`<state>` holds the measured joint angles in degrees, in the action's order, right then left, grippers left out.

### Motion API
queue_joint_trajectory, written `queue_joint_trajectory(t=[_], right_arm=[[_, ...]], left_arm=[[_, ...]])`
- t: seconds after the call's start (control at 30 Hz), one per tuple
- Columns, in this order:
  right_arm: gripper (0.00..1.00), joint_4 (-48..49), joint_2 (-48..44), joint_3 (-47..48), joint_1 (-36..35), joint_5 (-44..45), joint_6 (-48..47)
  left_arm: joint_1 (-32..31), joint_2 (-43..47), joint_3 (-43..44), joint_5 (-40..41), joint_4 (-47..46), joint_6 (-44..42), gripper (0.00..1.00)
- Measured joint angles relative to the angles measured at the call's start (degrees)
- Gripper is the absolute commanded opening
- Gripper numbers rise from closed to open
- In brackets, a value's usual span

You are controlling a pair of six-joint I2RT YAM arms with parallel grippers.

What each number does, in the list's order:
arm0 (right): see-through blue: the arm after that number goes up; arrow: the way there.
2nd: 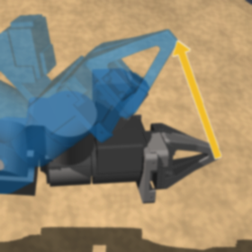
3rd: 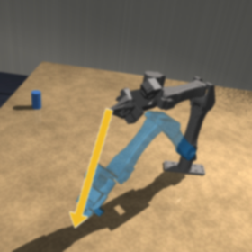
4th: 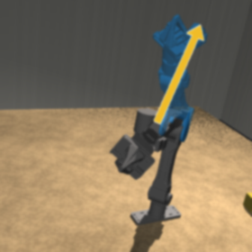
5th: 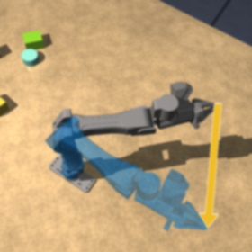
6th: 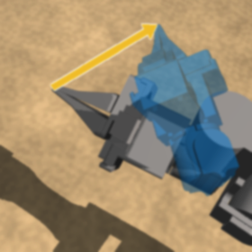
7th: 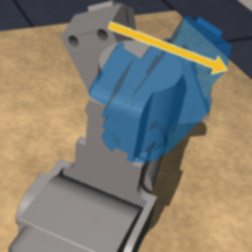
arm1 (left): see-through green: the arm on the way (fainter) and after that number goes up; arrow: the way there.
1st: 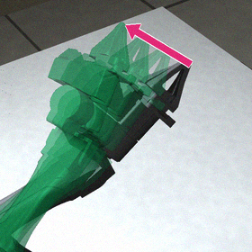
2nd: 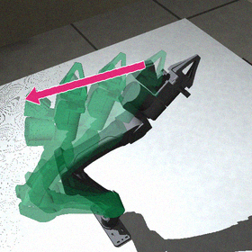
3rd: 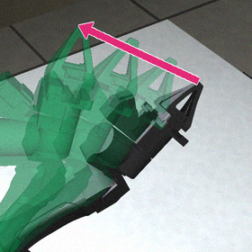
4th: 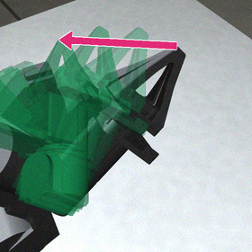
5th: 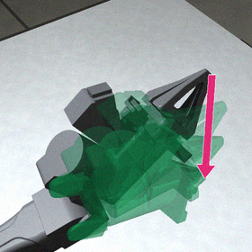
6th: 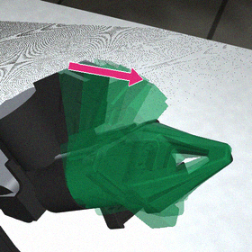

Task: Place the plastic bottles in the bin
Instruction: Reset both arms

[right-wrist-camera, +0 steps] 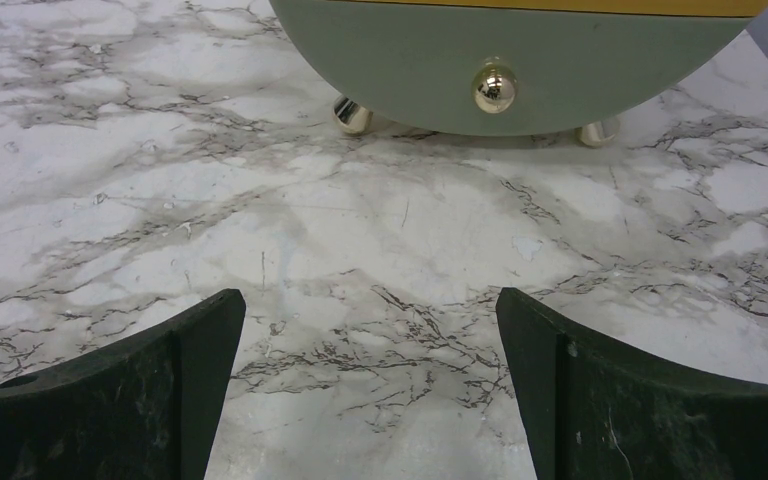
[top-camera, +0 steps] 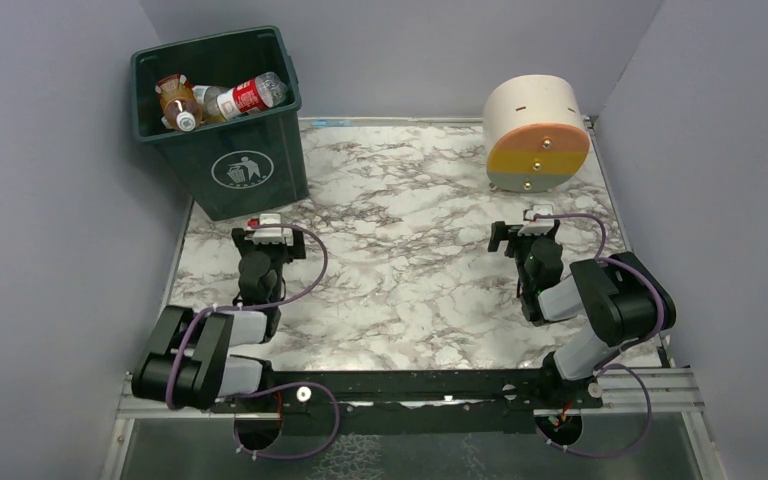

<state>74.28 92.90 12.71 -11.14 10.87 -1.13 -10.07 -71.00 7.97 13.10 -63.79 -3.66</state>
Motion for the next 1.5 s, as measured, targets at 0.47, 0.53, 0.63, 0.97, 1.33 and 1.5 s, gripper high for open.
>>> queue_joint_trajectory(t=[0.47,0.53,0.63,0.97,1.33,1.5], right_arm=[[1.0,-0.09,0.0,0.04,0.0,-0.02,0.0],[0.99,-0.17,0.0,0.04,0.0,-0.02,0.0],[0.99,-0.24,0.0,0.07,0.0,-0.02,0.0],[0.99,-0.46,0.0,0.39,0.0,-0.04,0.02],[0.99,-0.35,0.0,0.39,0.0,-0.04,0.0],[0.99,-0.35,0.0,0.39,0.02,-0.04,0.0]], left_arm=[[1.53,-22.4,1.66,-1.86,-13.68,-3.76,0.99],[1.86,-23.02,2.58,-2.29,-13.31,-3.93,0.99],[2.14,-23.02,3.93,-2.6,-12.83,-4.07,0.99],[4.57,-23.08,7.21,-2.78,-9.27,-1.77,0.99],[4.98,-23.08,7.34,-2.56,-8.22,-0.52,0.99],[4.98,-23.08,7.34,-2.56,-8.09,-0.39,0.99]])
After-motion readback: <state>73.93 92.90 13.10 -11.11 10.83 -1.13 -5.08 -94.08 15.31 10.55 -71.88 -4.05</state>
